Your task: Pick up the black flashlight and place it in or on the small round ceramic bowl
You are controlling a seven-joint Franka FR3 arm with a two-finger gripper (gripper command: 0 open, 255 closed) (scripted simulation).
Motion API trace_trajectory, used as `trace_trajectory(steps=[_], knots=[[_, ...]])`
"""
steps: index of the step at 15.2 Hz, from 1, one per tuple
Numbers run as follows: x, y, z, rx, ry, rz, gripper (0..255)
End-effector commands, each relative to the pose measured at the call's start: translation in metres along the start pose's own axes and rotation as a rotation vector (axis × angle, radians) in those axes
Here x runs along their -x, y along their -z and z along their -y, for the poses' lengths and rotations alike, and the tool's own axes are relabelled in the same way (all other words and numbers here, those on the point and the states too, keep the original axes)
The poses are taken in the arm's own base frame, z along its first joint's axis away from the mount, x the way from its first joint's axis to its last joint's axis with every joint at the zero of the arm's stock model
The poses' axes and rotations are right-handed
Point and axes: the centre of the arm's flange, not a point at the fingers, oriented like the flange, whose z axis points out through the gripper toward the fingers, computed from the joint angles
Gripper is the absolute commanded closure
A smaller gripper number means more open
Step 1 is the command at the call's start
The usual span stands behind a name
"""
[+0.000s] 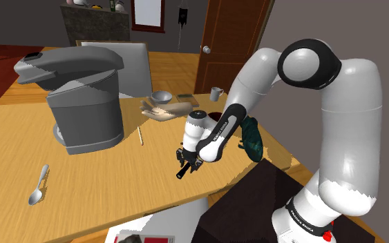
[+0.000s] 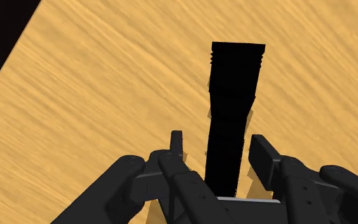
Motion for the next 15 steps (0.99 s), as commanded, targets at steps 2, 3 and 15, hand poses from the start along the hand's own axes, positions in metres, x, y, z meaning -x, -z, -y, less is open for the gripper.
trace_trajectory(steps=[2, 3, 15], knots=[[0.0, -0.001, 0.001, -0.003, -0.001, 0.002, 255], [0.0, -0.001, 0.001, -0.004, -0.001, 0.002, 255], [-0.001, 0.062, 0.002, -0.004, -0.001, 0.002, 255]])
